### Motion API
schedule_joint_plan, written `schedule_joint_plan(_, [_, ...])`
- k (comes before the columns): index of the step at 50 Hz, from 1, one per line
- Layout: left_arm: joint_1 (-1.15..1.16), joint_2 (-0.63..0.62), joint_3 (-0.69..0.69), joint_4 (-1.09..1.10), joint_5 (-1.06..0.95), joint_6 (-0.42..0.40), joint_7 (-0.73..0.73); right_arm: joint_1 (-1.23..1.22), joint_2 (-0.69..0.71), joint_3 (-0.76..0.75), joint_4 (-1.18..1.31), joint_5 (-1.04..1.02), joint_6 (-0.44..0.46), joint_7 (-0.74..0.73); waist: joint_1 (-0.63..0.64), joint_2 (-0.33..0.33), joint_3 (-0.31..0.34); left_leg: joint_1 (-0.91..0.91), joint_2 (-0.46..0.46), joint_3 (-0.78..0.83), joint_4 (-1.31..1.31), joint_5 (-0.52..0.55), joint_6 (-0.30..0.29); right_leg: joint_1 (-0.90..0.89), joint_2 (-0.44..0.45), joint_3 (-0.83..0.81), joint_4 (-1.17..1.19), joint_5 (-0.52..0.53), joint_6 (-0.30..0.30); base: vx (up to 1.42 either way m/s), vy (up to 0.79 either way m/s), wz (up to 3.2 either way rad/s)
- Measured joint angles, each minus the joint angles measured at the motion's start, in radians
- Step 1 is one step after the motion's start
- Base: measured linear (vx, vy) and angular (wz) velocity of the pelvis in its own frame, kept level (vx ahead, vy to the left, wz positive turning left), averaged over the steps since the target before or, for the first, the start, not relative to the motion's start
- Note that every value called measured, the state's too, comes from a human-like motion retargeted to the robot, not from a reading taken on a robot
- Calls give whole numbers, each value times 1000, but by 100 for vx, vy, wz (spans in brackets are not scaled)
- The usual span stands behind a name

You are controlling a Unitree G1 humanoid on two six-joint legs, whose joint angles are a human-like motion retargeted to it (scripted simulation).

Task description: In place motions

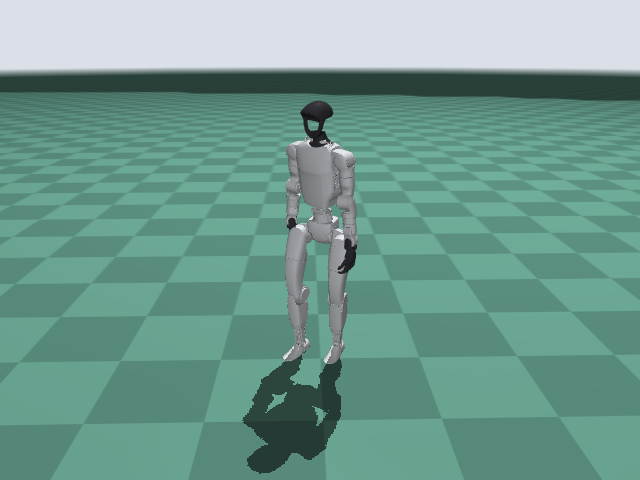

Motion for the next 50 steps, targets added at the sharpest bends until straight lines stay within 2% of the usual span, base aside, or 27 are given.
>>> schedule_joint_plan(3, [0,9,2,-3,6,-1,1,-3,-7,10,-10,-31,-1,22,19,7,-8,21,41,180,-20,-32,-7,-2,-75,-229,19,-75,-3,-19,5,-324])
schedule_joint_plan(8, [19,19,12,-13,-2,-6,-13,-32,-33,38,0,-52,4,-15,35,32,-30,72,110,534,-48,-89,-43,36,-181,-628,67,-171,31,-17,10,-377])
schedule_joint_plan(12, [27,30,23,-20,14,-1,-4,-60,-51,35,27,-20,13,-25,59,40,-50,126,120,812,-82,-119,-88,111,-203,-942,83,-208,31,-12,13,-388])
schedule_joint_plan(14, [28,31,31,-27,23,2,5,-69,-61,26,42,5,17,-26,93,35,-57,147,106,906,-100,-128,-110,152,-191,-1060,75,-193,24,-8,12,-383])
schedule_joint_plan(17, [26,31,41,-38,27,4,15,-75,-74,11,64,28,25,-34,121,17,-66,174,71,1022,-119,-140,-140,182,-177,-1106,44,-101,41,-5,9,-308])
schedule_joint_plan(19, [19,33,43,-40,23,5,16,-73,-77,-1,81,30,32,-47,106,8,-76,184,52,1067,-120,-146,-155,172,-166,-1081,4,-17,65,-7,0,-205])
schedule_joint_plan(22, [-2,36,32,-41,15,6,15,-68,-74,-23,113,36,45,-68,70,27,-78,193,66,1122,-121,-144,-171,142,-150,-998,3,-9,60,-11,-1,-122])
schedule_joint_plan(27, [-57,38,-24,-68,8,4,7,-37,-67,-71,164,83,59,-88,-85,93,-29,216,121,1113,-111,-141,-175,181,-93,-1024,-30,-10,61,-12,2,11])
schedule_joint_plan(30, [-82,24,-30,-97,21,-3,4,-1,-64,-96,192,122,67,-89,-136,119,-12,230,142,1115,-102,-138,-182,199,-81,-1028,-33,-19,71,-1,11,10])
schedule_joint_plan(35, [-67,-9,-39,-149,24,-18,0,48,-69,-138,249,152,92,-98,-117,131,-32,271,135,1137,-86,-129,-209,218,-84,-990,-31,-40,113,12,16,-30])
schedule_joint_plan(38, [-28,-16,-27,-156,34,-22,0,57,-76,-136,266,141,106,-98,-80,115,-54,311,125,1115,-40,-104,-191,232,-116,-958,-17,-55,141,22,21,-79])
schedule_joint_plan(40, [11,-12,1,-151,46,-20,0,53,-78,-114,267,123,121,-87,-41,78,-72,339,114,1081,20,-59,-158,234,-154,-907,-10,-63,140,27,19,-143])
schedule_joint_plan(41, [35,-10,21,-145,51,-18,2,44,-75,-104,267,105,128,-81,-22,49,-87,345,107,1067,64,-30,-116,225,-184,-866,-4,-66,133,26,17,-165])
schedule_joint_plan(42, [60,-8,41,-138,53,-16,4,33,-71,-95,265,86,133,-75,-2,20,-101,346,101,1044,112,-5,-67,213,-215,-822,3,-71,122,23,15,-179])
schedule_joint_plan(45, [131,-4,100,-113,36,-12,9,-9,-50,-71,219,18,128,-46,53,-66,-125,286,100,895,317,35,128,146,-300,-654,44,-95,65,14,12,-192])
schedule_joint_plan(47, [160,0,126,-84,15,-5,5,-41,-35,-43,153,-8,110,-12,72,-88,-105,210,108,738,456,44,168,137,-308,-583,40,-87,47,-2,11,-192])
schedule_joint_plan(48, [163,1,140,-62,9,-1,2,-58,-28,-30,114,-16,100,7,87,-84,-87,148,109,630,518,59,169,136,-291,-546,27,-77,38,-13,12,-211])
schedule_joint_plan(50, [163,-3,155,-21,7,8,1,-83,-14,-11,35,-21,74,30,130,-76,-56,7,50,399,584,87,132,137,-255,-478,-12,-49,21,-19,12,-214])
